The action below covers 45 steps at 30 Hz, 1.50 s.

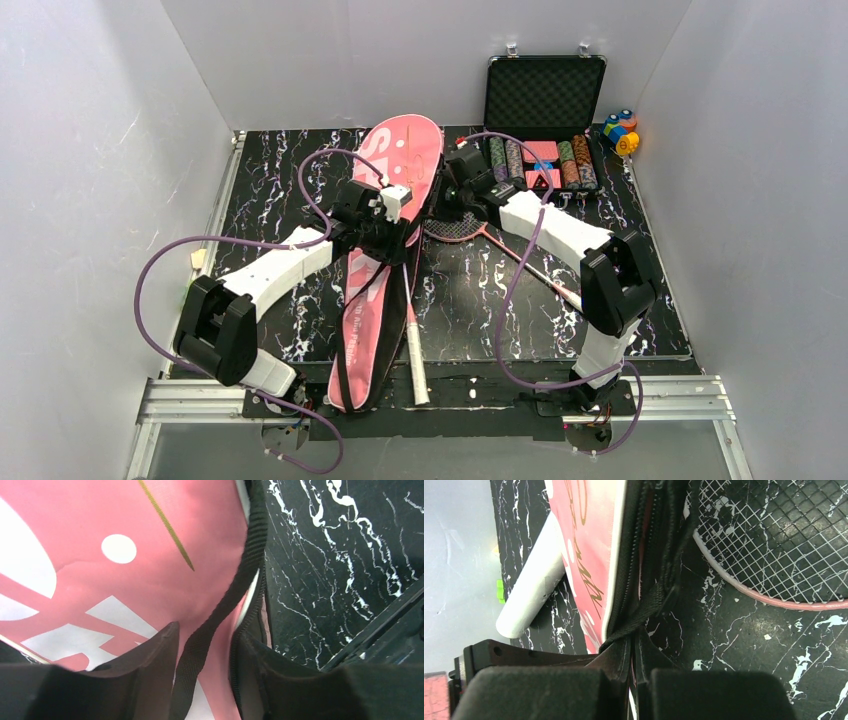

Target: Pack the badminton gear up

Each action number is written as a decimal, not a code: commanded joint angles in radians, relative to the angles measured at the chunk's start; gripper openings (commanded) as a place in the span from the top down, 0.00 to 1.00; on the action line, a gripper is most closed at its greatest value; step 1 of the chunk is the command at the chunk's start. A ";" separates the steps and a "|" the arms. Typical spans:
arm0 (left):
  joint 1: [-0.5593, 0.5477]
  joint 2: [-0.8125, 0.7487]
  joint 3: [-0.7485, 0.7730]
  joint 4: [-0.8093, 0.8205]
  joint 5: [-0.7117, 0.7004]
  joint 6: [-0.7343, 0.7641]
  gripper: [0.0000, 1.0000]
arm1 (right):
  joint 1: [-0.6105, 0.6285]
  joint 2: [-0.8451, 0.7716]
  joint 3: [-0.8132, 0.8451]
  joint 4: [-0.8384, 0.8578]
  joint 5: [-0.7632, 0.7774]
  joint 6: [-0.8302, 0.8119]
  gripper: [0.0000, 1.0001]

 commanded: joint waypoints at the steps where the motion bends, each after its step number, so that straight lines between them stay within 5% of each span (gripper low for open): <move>1: 0.000 -0.001 0.043 0.032 -0.067 0.034 0.66 | 0.037 -0.056 0.067 -0.044 -0.029 -0.014 0.99; 5: -0.001 0.001 0.062 0.000 -0.066 0.037 1.00 | 0.035 -0.054 0.058 -0.070 -0.012 -0.031 0.99; 13: 0.000 -0.086 0.077 -0.003 -0.081 -0.024 1.00 | 0.025 -0.046 0.030 -0.076 -0.041 -0.086 0.98; 20: 0.021 -0.107 0.123 -0.001 -0.099 -0.102 1.00 | -0.001 -0.066 0.001 -0.123 -0.049 -0.152 0.52; 26: 0.051 -0.095 0.142 0.004 -0.075 -0.120 1.00 | -0.073 -0.131 -0.073 -0.156 -0.034 -0.214 0.31; 33: 0.066 -0.100 0.169 -0.004 -0.067 -0.116 1.00 | -0.220 -0.068 -0.080 -0.275 0.052 -0.335 0.28; 40: 0.068 -0.105 0.202 -0.032 -0.087 -0.084 1.00 | -0.230 0.075 -0.006 -0.386 0.177 -0.517 0.27; 45: 0.069 -0.114 0.202 -0.041 -0.092 -0.074 1.00 | -0.233 0.104 -0.010 -0.371 0.132 -0.554 0.28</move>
